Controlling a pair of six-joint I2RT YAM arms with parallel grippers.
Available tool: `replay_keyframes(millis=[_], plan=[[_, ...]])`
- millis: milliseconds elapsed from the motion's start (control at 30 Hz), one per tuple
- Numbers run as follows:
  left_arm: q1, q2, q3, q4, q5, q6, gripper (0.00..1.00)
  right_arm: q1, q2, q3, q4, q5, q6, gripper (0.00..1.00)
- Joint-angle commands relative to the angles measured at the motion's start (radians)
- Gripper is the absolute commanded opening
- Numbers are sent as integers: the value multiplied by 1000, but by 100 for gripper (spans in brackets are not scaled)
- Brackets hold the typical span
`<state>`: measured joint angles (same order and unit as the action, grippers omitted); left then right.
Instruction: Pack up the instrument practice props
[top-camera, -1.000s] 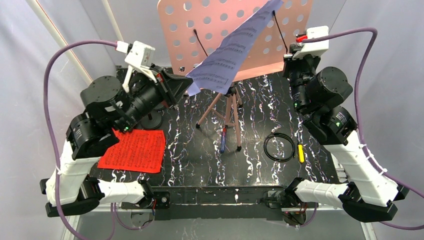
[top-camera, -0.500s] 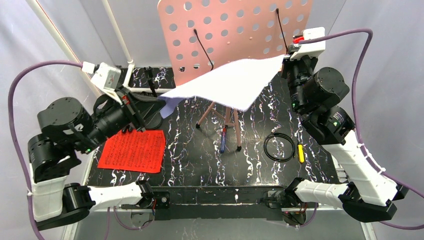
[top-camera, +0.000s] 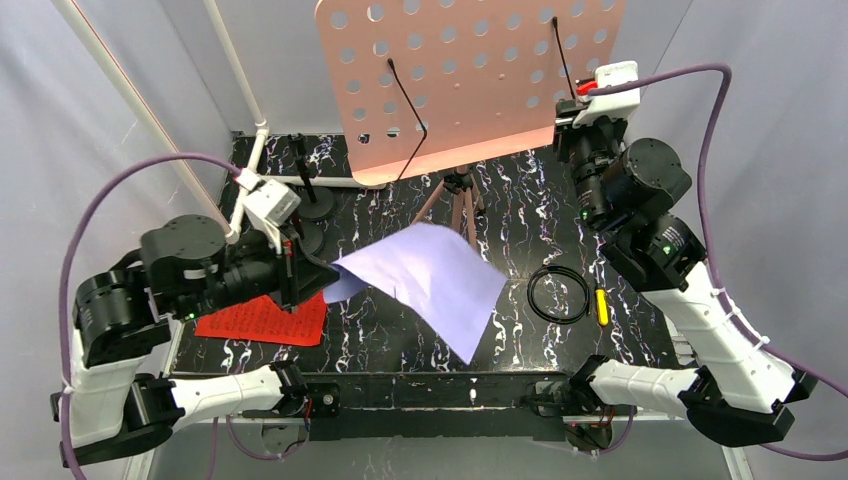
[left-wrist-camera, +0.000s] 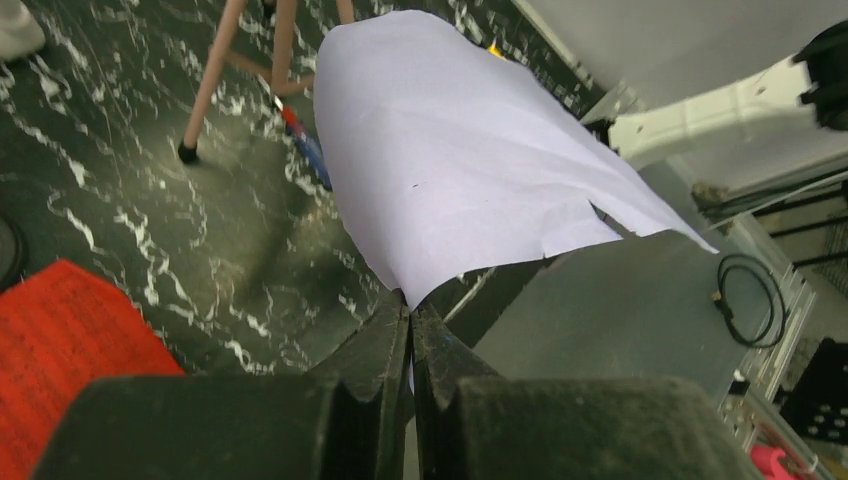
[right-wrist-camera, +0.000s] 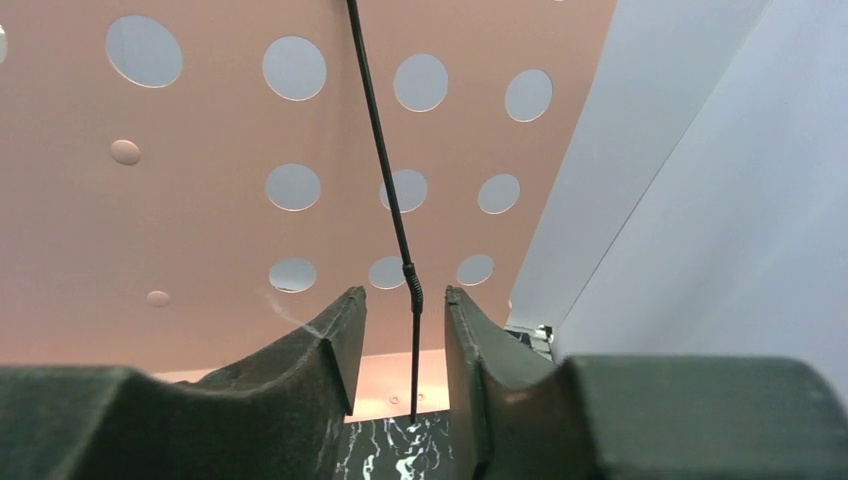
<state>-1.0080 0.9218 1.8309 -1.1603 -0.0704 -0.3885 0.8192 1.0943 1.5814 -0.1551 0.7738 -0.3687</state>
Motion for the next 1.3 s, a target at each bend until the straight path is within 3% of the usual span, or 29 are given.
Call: replay_keyframes(millis=[0,400,500,667,1000,1267], plan=[[1,11,-70,-77,21,-37,0,1,-36,-5,27,-46,1,47],[11,161,-286,-59,-11,-64,0,1,-152,-95,-21,-145,22,97],[66,198,-325,-40,12,-45,0,1,-182,-117,-33,-154,29,99],[247,192,-442,32,158,-10,0,1,-265,-186,-31,-163,60,99],[705,98,-659,87,298,22,0,1,-385,-279,-93,-162,114,99],[1109,48,-777,251,556,-150,0,1,-450,-352,-145,-170,165,99]])
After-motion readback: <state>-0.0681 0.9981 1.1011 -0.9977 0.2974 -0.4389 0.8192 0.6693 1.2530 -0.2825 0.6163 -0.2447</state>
